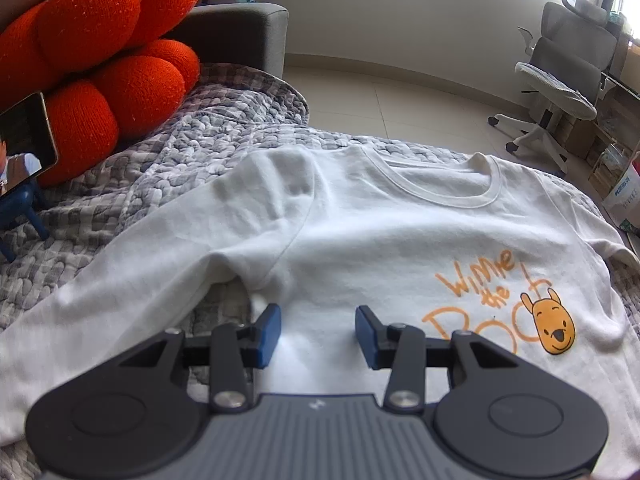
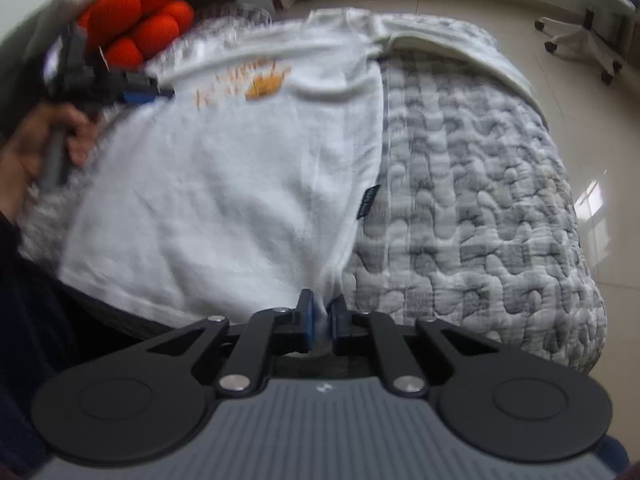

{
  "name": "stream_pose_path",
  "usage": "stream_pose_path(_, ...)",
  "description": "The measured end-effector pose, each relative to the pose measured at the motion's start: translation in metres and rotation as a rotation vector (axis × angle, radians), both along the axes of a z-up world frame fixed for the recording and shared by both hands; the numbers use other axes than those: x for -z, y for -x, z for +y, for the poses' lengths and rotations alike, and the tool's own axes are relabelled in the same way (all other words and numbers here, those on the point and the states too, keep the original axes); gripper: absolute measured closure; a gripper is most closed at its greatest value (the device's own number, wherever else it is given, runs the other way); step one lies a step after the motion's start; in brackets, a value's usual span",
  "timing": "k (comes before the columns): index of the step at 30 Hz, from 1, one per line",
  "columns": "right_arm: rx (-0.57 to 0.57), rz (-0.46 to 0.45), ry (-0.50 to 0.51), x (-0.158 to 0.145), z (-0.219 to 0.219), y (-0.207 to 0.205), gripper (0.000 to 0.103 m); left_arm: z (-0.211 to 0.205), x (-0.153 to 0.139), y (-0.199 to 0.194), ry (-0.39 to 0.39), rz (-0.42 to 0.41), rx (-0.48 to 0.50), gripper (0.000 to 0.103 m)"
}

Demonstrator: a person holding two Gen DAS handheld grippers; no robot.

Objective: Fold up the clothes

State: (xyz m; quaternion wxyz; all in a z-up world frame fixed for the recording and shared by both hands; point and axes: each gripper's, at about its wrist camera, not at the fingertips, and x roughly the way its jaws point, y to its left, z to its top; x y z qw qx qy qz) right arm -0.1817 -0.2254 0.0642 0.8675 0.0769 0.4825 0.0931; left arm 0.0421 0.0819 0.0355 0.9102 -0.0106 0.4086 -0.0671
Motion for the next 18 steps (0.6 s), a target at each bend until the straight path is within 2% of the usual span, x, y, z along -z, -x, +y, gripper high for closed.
stream_pose_path(2, 0.010, 0.003, -0.024, -0.008, -0.002, 0.001, 0.095, -0.001, 0.000, 0.000, -0.008, -0.002, 0.003, 0.061)
stream_pose_path(6, 0.023, 0.082, 0.051, 0.010, 0.004, -0.006, 0.095, -0.002, 0.000, 0.001, -0.015, -0.002, 0.006, 0.061)
stream_pose_path(12, 0.071, 0.055, 0.001, 0.002, -0.005, -0.004, 0.095, 0.000, 0.000, 0.001, -0.006, 0.003, 0.008, 0.060)
stream_pose_path(14, 0.060, 0.093, 0.082, 0.014, -0.001, -0.007, 0.092, -0.001, 0.000, 0.000, -0.010, 0.003, 0.010, 0.059)
stream_pose_path(16, 0.030, 0.089, 0.146, 0.016, 0.006, -0.007, 0.091, -0.003, 0.000, 0.001, -0.019, -0.001, 0.015, 0.058)
stream_pose_path(18, 0.024, 0.075, 0.197, 0.009, 0.008, -0.005, 0.076, -0.004, 0.000, 0.002, -0.028, -0.004, 0.021, 0.058)
